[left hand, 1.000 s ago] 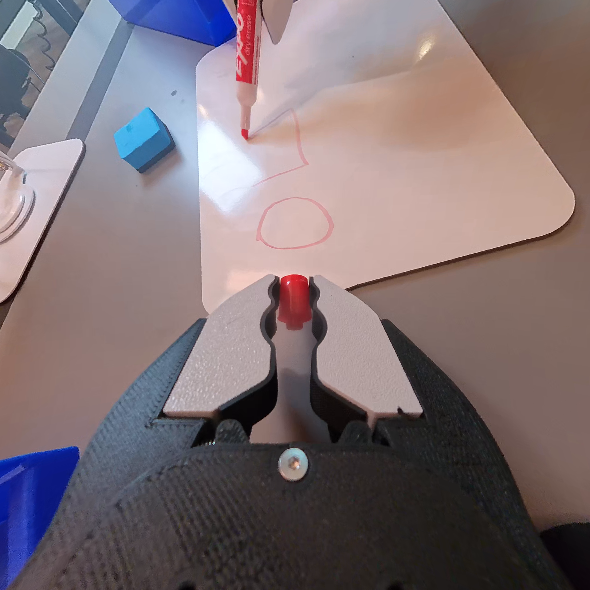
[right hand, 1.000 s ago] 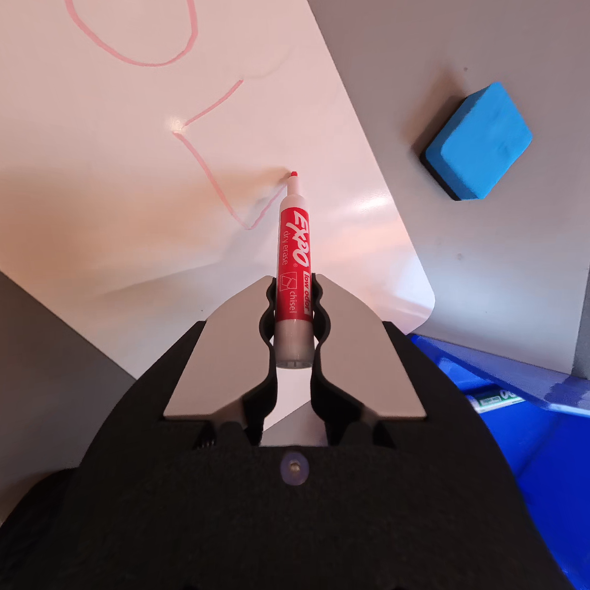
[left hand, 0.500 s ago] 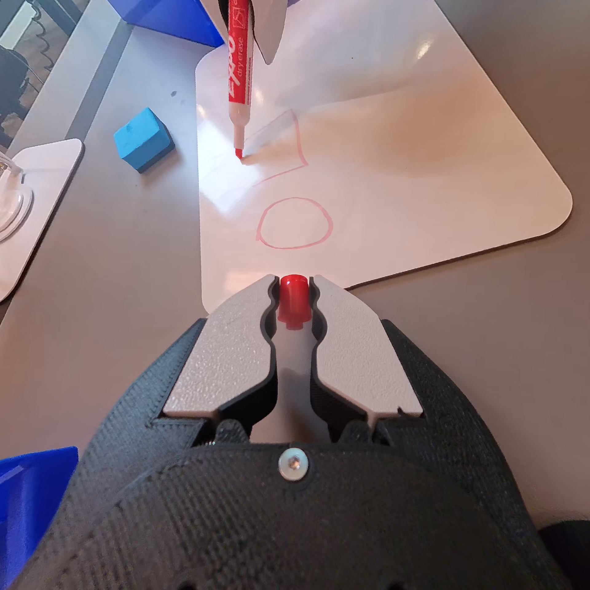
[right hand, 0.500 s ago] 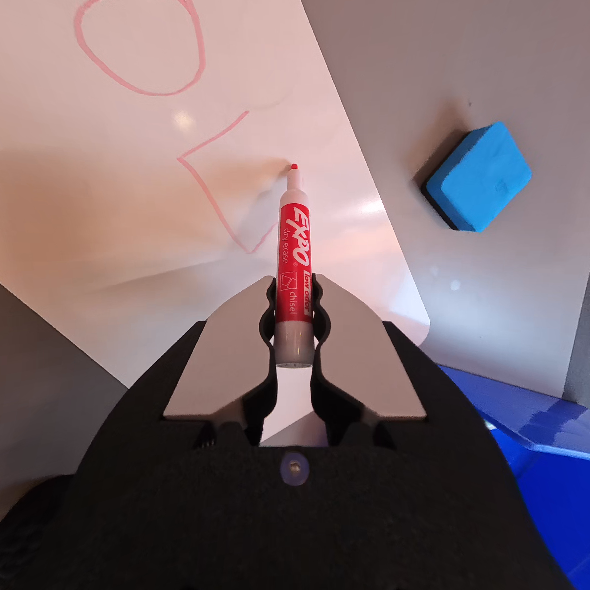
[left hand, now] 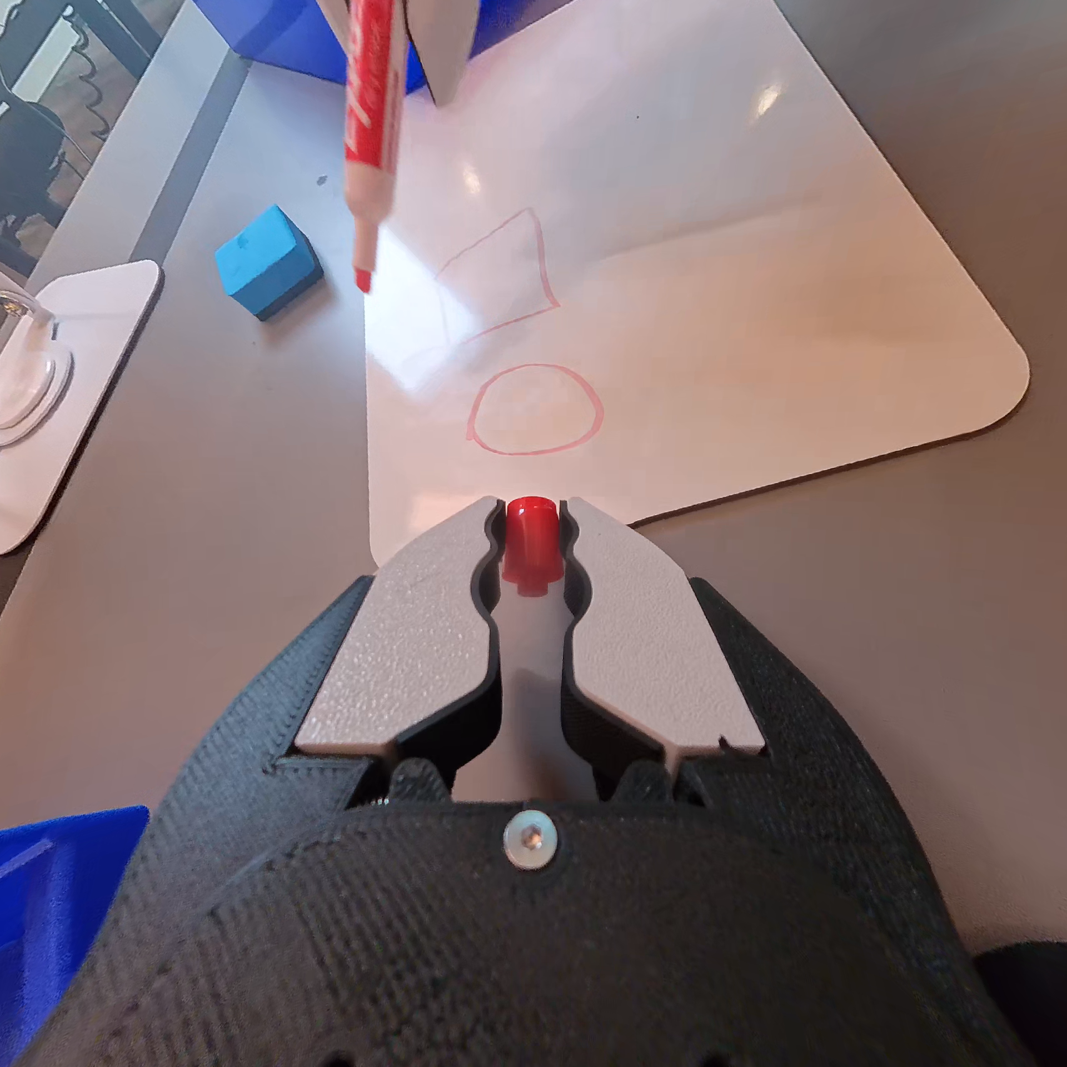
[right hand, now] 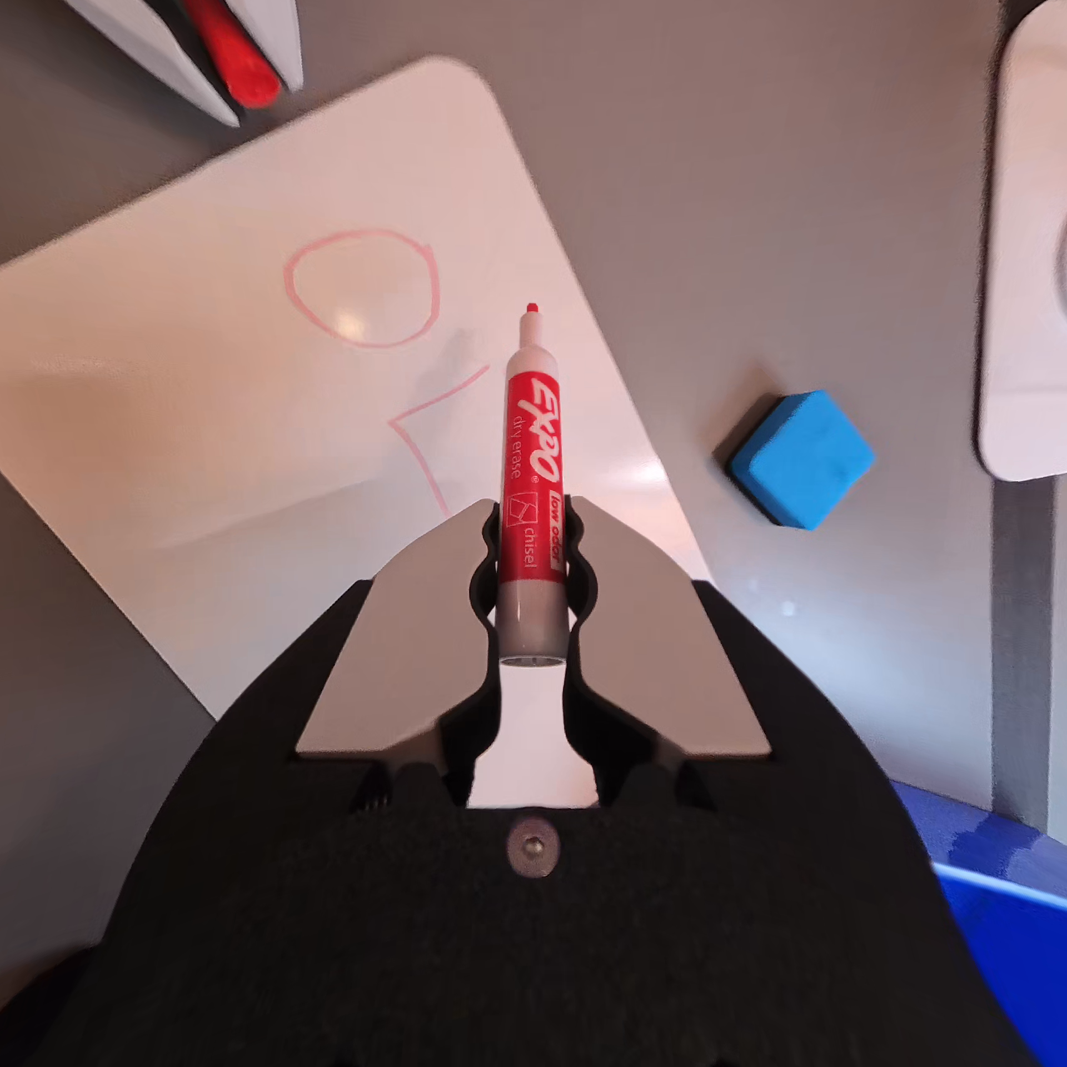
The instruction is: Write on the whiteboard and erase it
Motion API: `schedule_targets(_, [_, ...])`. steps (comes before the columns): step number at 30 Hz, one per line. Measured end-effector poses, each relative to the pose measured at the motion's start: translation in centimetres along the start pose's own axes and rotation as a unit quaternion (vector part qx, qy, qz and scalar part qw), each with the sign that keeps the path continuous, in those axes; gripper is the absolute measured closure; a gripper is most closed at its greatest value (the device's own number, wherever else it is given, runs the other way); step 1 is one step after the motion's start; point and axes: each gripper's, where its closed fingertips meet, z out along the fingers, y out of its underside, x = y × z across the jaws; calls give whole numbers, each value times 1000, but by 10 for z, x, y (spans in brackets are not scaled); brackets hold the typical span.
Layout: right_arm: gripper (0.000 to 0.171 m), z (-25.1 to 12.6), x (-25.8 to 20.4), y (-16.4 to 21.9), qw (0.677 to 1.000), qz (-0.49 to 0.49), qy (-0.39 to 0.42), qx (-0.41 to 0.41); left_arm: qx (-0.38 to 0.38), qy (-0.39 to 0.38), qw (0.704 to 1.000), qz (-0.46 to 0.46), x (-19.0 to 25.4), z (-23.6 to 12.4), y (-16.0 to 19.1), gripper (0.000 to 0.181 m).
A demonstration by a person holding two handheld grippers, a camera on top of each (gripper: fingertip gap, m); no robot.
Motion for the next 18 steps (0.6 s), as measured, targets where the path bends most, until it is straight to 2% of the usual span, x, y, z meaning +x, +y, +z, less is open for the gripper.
schedule_targets(5, [152, -14, 7, 2, 995, 31, 21, 91, 4, 0, 1000, -5, -1, 0, -1, 164])
schedule_targets(18, [152, 0, -16, 8, 970, 65, -8, 235, 18, -13, 999, -29, -10, 0, -1, 164])
